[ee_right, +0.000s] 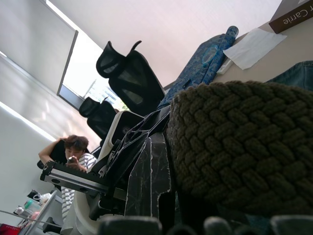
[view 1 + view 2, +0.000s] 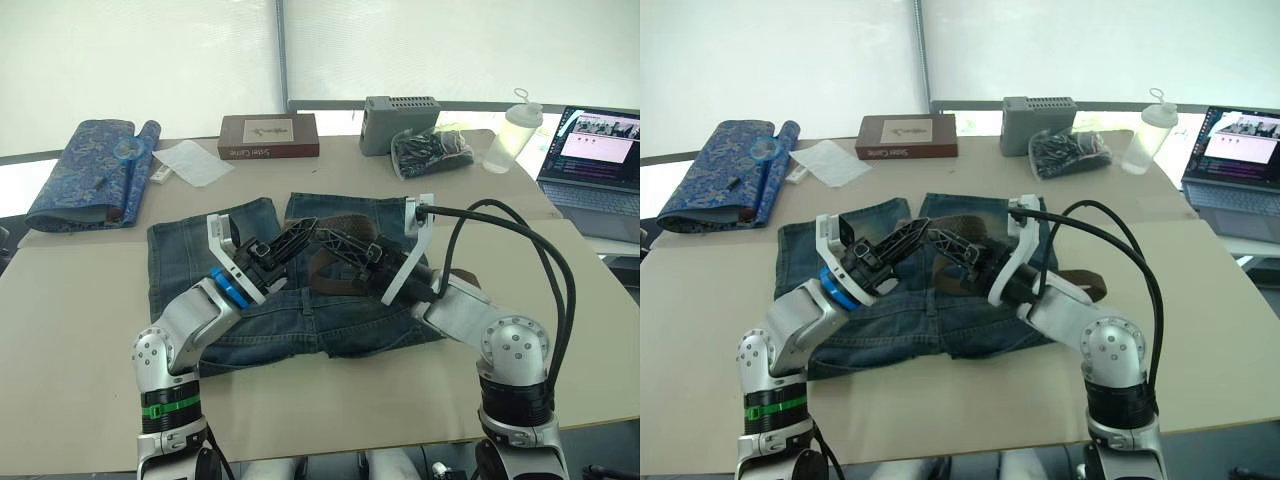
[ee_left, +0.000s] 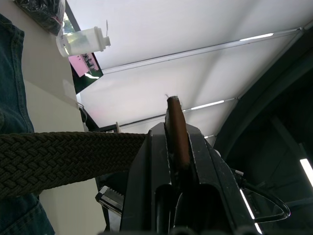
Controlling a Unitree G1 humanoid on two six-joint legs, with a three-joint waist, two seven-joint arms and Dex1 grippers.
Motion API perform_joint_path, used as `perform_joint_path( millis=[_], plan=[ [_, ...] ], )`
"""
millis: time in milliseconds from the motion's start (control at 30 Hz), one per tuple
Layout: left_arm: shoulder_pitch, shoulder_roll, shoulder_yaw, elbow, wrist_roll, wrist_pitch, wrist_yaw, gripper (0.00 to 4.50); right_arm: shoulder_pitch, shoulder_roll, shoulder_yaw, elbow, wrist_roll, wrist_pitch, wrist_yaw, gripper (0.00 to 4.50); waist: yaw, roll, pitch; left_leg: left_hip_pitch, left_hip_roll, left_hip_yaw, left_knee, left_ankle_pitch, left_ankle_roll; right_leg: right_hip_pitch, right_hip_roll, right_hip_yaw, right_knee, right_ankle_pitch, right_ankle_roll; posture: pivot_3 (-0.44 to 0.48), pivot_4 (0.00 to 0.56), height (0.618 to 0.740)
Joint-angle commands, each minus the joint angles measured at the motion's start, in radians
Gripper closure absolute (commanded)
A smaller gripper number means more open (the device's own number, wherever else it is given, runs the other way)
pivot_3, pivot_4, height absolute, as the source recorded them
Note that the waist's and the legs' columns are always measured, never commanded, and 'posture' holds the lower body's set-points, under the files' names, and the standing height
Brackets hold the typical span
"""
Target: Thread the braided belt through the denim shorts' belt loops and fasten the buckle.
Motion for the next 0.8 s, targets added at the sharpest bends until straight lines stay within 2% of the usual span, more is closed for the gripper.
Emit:
perform_joint_path(
  millis=[33, 200, 400, 500, 633, 667, 800],
  plan=[
    [0.002, 0.009, -0.005, -0.029, -0.009, -0.001, -0.007, 4.5, -0.011, 0.005, -0.036, -0.025, 0.036, -0.033, 0.02, 3.68, 0.0, 0.0, 0.0, 0.0, 0.0, 0.0, 0.0, 0.0, 0.0, 0.0, 0.0, 0.0, 0.0, 0.0, 0.0, 0.0, 0.15, 0.74],
    [0.005, 0.01, -0.007, -0.031, -0.009, -0.004, -0.009, 4.5, -0.012, 0.007, -0.038, -0.024, 0.012, -0.035, 0.001, 2.03, 0.0, 0.0, 0.0, 0.0, 0.0, 0.0, 0.0, 0.0, 0.0, 0.0, 0.0, 0.0, 0.0, 0.0, 0.0, 0.0, 0.15, 0.74],
    [0.004, 0.012, -0.008, -0.031, -0.009, -0.008, -0.011, 4.5, -0.005, 0.009, -0.039, -0.029, 0.014, -0.033, 0.003, 2.03, 0.0, 0.0, 0.0, 0.0, 0.0, 0.0, 0.0, 0.0, 0.0, 0.0, 0.0, 0.0, 0.0, 0.0, 0.0, 0.0, 0.15, 0.74],
    [0.005, 0.013, -0.008, -0.032, -0.009, -0.007, -0.012, 4.5, -0.003, 0.014, -0.047, -0.024, 0.014, -0.04, -0.007, 2.86, 0.0, 0.0, 0.0, 0.0, 0.0, 0.0, 0.0, 0.0, 0.0, 0.0, 0.0, 0.0, 0.0, 0.0, 0.0, 0.0, 0.15, 0.74],
    [0.006, 0.016, -0.01, -0.032, -0.009, -0.005, -0.014, 4.5, 0.002, 0.017, -0.057, -0.014, 0.016, -0.048, -0.014, 4.26, 0.0, 0.0, 0.0, 0.0, 0.0, 0.0, 0.0, 0.0, 0.0, 0.0, 0.0, 0.0, 0.0, 0.0, 0.0, 0.0, 0.15, 0.74],
    [0.006, 0.018, -0.01, -0.031, -0.009, -0.004, -0.014, 4.5, 0.002, 0.018, -0.058, -0.013, 0.018, -0.05, -0.014, 4.45, 0.0, 0.0, 0.0, 0.0, 0.0, 0.0, 0.0, 0.0, 0.0, 0.0, 0.0, 0.0, 0.0, 0.0, 0.0, 0.0, 0.15, 0.74],
    [0.007, 0.029, -0.015, -0.031, -0.009, -0.008, -0.017, 4.5, 0.002, 0.018, -0.059, -0.011, 0.017, -0.051, -0.013, 4.45, 0.0, 0.0, 0.0, 0.0, 0.0, 0.0, 0.0, 0.0, 0.0, 0.0, 0.0, 0.0, 0.0, 0.0, 0.0, 0.0, 0.15, 0.74]
  ],
)
